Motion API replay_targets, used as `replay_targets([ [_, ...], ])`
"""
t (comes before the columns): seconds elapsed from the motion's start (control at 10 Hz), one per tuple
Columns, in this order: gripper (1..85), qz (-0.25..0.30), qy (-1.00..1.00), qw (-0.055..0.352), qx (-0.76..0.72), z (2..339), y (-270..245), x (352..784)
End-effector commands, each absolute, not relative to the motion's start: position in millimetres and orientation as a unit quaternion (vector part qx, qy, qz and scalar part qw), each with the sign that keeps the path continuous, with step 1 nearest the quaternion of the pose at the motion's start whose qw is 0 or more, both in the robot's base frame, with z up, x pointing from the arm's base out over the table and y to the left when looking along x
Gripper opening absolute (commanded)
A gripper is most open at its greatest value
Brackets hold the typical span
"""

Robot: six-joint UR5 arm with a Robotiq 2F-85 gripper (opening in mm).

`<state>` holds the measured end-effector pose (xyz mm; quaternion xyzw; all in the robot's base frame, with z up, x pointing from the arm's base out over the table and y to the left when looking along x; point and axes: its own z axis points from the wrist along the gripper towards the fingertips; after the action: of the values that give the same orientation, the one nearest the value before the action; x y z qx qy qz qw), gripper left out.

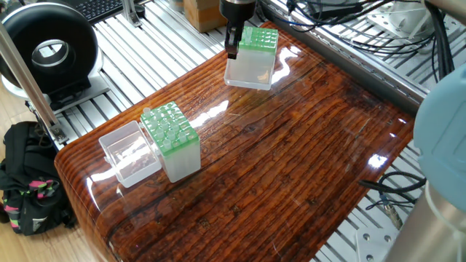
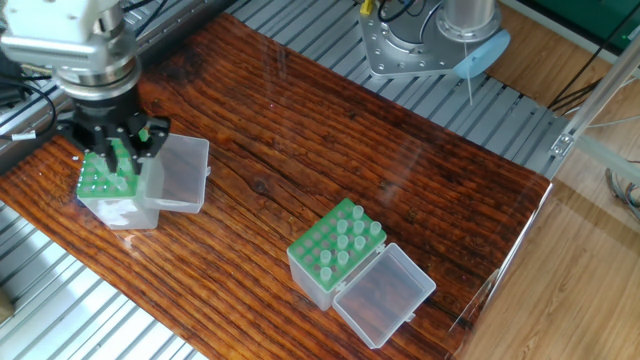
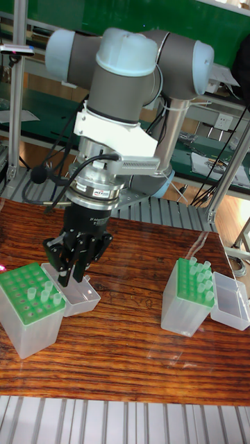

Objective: Transfer all large pipette tips from one holder to another

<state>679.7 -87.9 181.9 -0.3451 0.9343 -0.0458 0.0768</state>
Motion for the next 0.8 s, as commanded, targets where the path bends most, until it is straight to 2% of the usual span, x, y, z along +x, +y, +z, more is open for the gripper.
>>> replay_targets([
  [0.0,33.0,-0.04,0.929,0.085,-0.357,178,-87,694],
  [0.2,33.0,-0.026,0.931,0.078,-0.356,171,-82,696],
  [0.7,32.7,-0.036,0.929,0.051,-0.366,161,-96,690],
])
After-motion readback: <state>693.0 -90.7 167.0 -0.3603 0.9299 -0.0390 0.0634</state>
